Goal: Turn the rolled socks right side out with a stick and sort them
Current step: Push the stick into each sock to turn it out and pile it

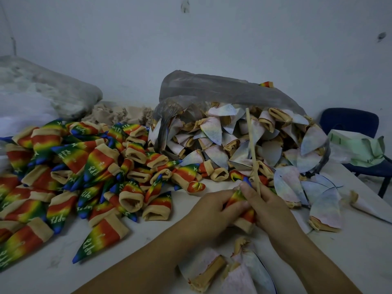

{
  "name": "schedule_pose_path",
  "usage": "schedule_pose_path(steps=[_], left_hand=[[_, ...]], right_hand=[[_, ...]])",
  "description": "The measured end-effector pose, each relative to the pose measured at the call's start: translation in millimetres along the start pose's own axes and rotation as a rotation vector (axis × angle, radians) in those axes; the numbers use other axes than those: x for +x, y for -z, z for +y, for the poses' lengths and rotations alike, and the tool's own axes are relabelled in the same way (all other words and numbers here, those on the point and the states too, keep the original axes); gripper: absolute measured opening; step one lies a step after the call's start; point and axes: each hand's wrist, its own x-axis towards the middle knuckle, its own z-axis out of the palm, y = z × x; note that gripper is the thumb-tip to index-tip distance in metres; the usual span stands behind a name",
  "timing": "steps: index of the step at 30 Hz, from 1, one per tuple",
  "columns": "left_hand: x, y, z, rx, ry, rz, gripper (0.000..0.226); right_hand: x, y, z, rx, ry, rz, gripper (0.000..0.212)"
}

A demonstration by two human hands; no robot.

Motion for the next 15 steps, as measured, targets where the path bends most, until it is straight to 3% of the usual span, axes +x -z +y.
schedule_pose_path(steps=[6,15], left_hand=[[-1,3,3,-0.068,0.053,-0.02,0.031],[3,-1,10,-0.24,0.061,0.062,0.033]], right_hand=[[0,1,-3,0.26,-0.027,0.078,0.035],[7,-1,-3,0.563,-0.109,0.135,0.024]])
